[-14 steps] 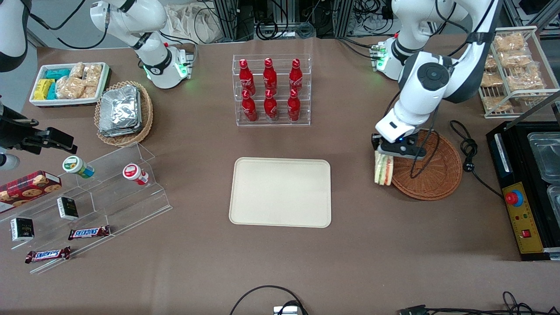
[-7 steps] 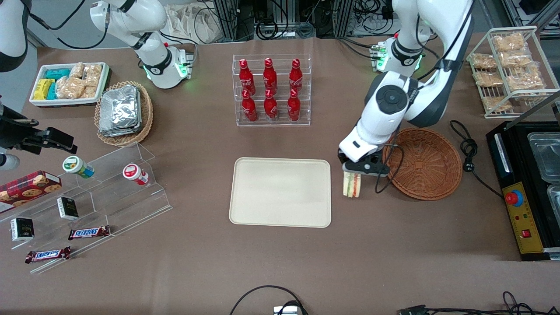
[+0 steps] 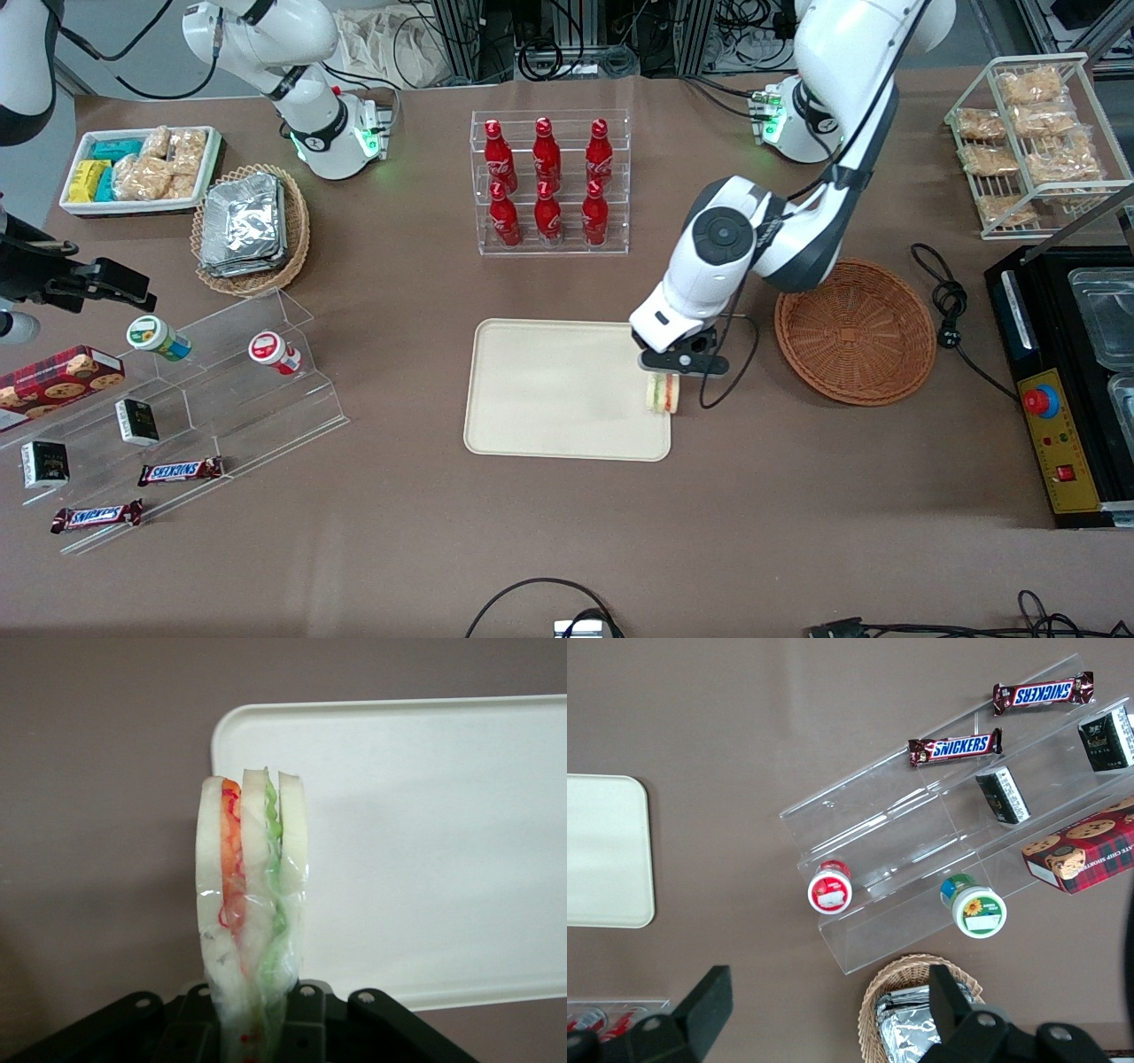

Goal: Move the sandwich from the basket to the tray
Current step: 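Lower the sandwich onto the tray and open the left gripper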

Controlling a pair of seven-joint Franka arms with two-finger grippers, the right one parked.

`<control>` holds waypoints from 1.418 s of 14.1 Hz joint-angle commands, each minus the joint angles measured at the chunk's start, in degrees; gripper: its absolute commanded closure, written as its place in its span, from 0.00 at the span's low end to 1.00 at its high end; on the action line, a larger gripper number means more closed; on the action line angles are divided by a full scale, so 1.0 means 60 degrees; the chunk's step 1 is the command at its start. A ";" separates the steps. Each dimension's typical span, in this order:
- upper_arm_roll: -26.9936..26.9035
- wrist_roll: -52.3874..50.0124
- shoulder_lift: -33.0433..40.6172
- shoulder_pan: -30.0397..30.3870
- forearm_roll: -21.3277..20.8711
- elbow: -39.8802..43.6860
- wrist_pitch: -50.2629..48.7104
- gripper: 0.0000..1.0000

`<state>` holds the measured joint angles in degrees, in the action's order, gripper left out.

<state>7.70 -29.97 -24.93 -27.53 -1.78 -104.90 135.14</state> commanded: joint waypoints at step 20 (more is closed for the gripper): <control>-0.0097 -0.0733 -0.2628 -0.0481 -0.0816 0.2132 -0.0288 0.22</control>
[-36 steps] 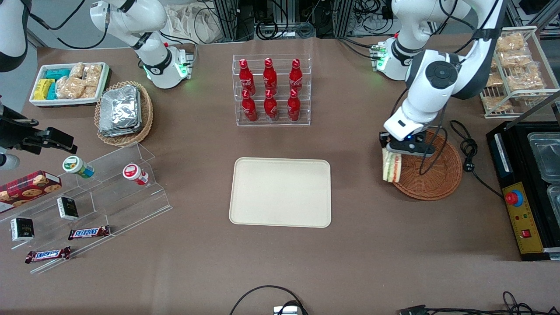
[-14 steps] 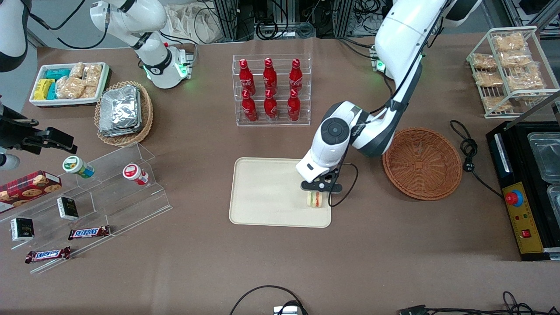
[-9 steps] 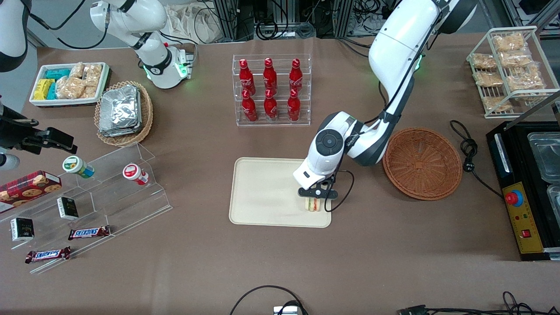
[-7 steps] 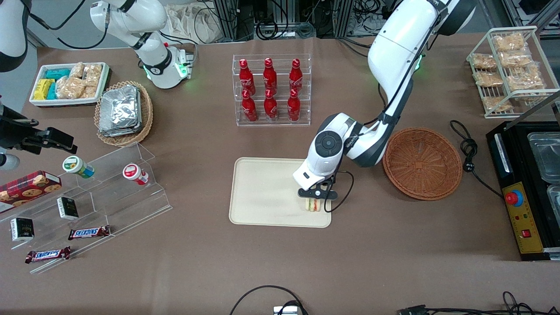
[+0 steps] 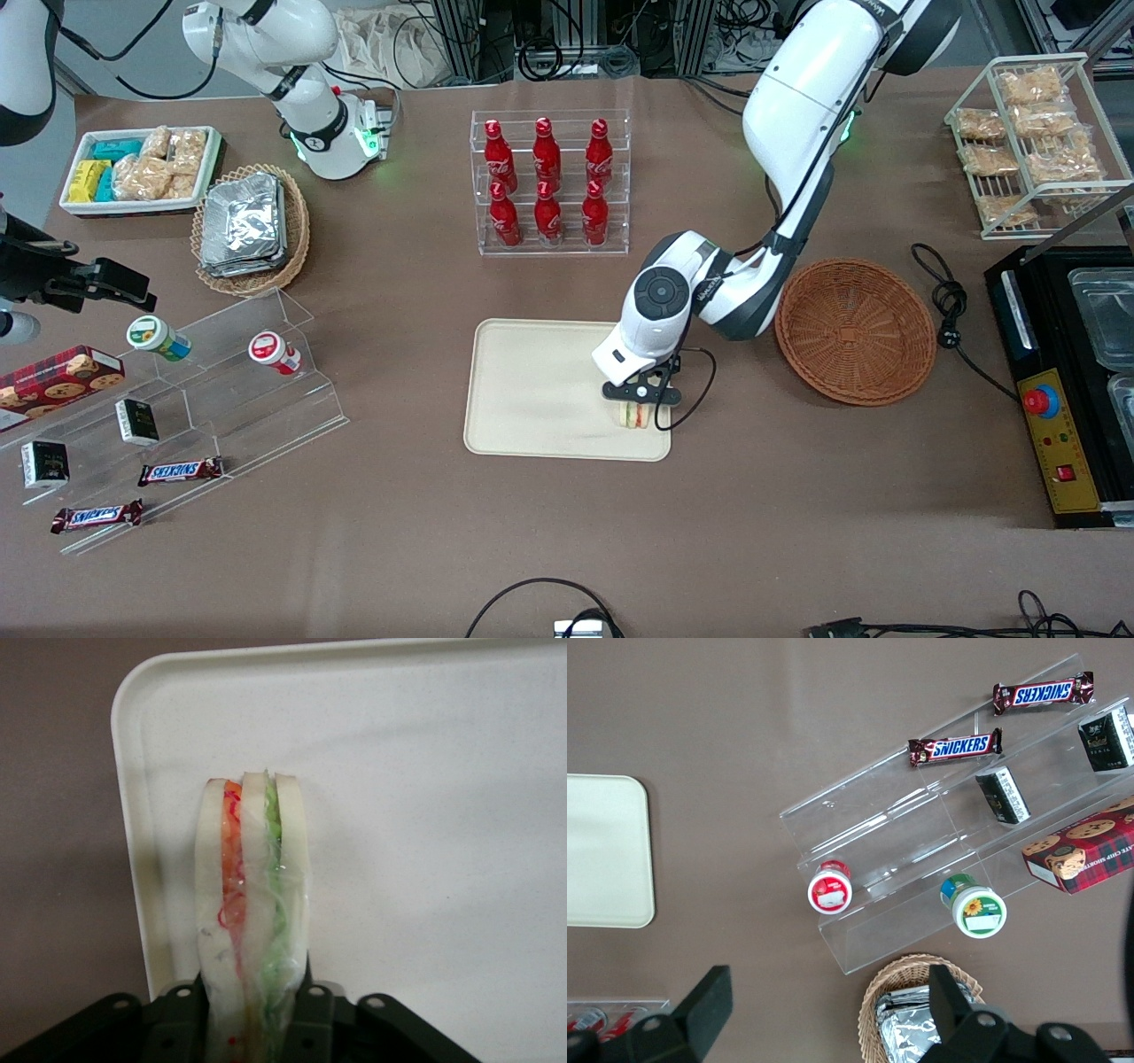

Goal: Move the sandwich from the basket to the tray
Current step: 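Lower the sandwich onto the tray and open the left gripper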

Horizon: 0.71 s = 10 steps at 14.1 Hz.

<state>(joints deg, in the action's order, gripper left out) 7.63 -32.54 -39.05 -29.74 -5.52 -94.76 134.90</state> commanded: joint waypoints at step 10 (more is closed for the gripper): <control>-0.0202 -0.1606 0.0135 0.0048 -0.0193 0.1479 -0.1576 0.00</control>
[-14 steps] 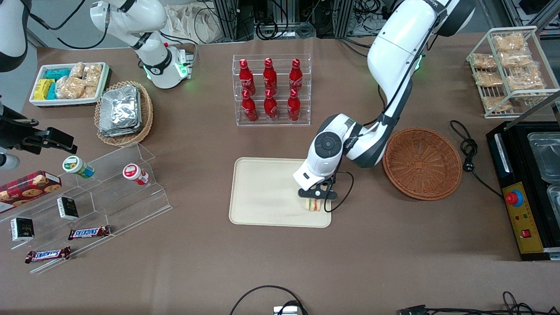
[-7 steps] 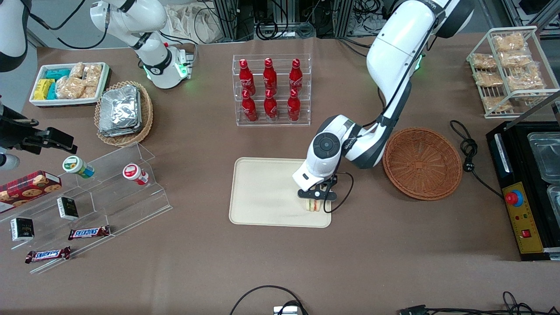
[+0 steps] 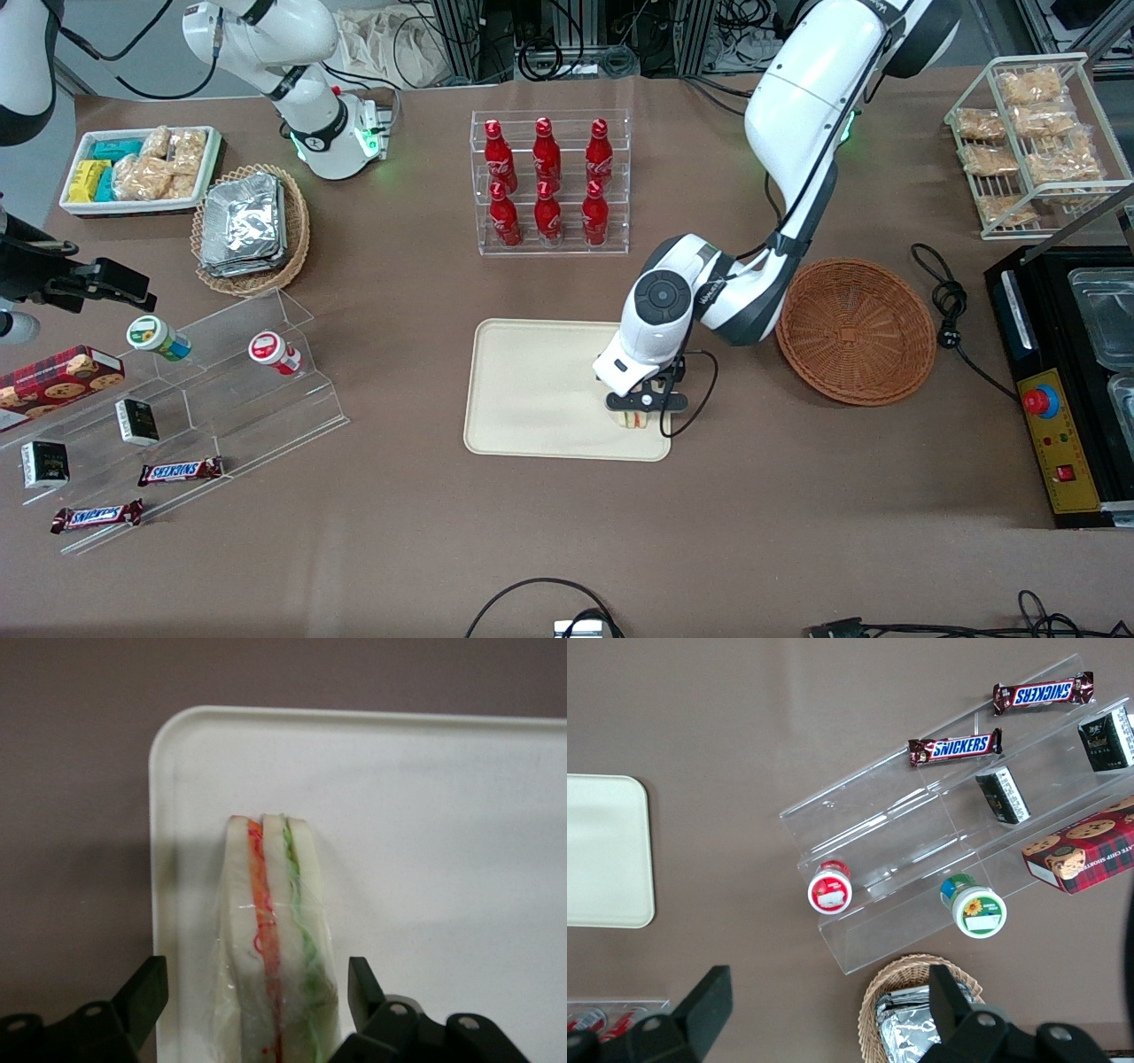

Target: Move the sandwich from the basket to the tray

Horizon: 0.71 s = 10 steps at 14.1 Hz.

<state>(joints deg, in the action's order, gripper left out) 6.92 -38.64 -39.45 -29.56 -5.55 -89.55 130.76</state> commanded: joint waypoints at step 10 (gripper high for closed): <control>-0.0157 -0.0184 0.2559 0.2435 -0.0232 0.1038 -0.3656 0.00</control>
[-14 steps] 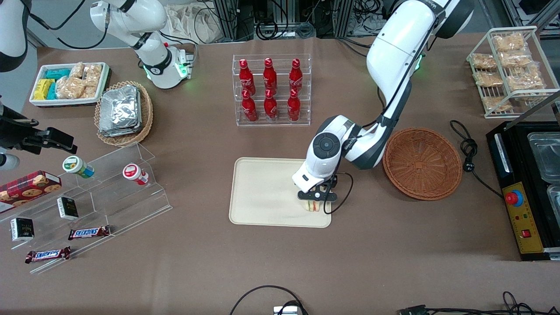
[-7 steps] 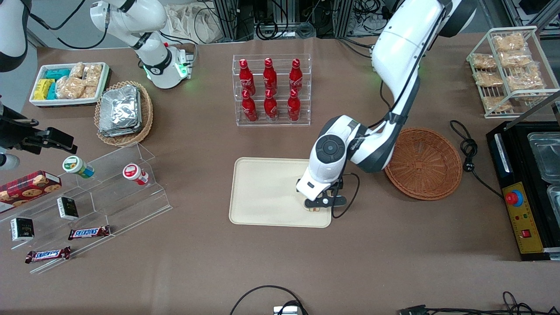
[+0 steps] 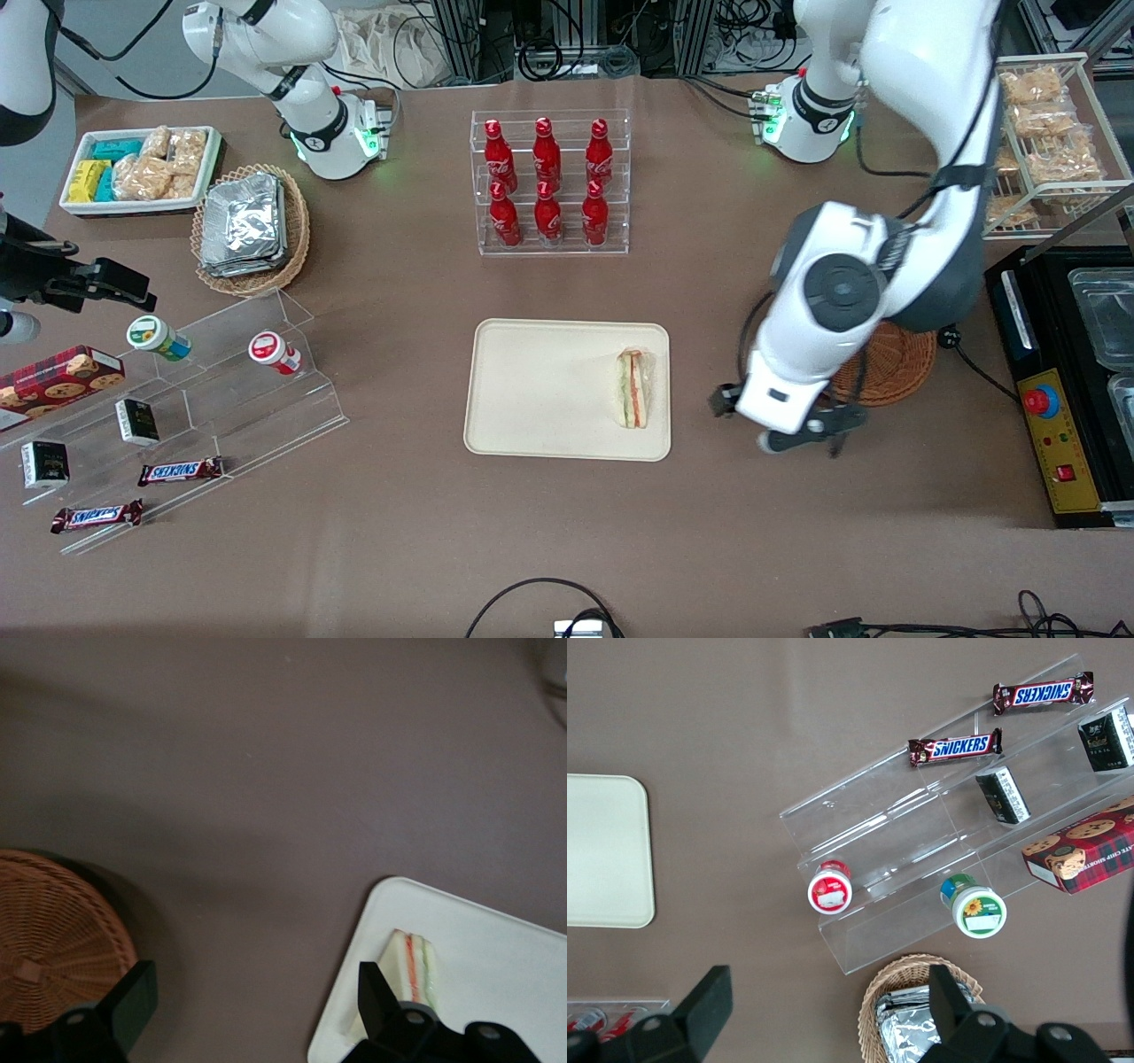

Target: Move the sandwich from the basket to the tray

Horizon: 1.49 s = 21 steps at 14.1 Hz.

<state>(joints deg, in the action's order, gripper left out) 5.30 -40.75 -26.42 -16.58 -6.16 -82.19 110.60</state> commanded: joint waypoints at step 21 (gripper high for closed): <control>0.0142 0.6923 0.5018 0.3495 0.0939 -0.1651 -0.4093 0.00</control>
<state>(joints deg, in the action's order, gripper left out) 5.38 -0.33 0.68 3.28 -1.76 -88.52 85.87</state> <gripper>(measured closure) 0.000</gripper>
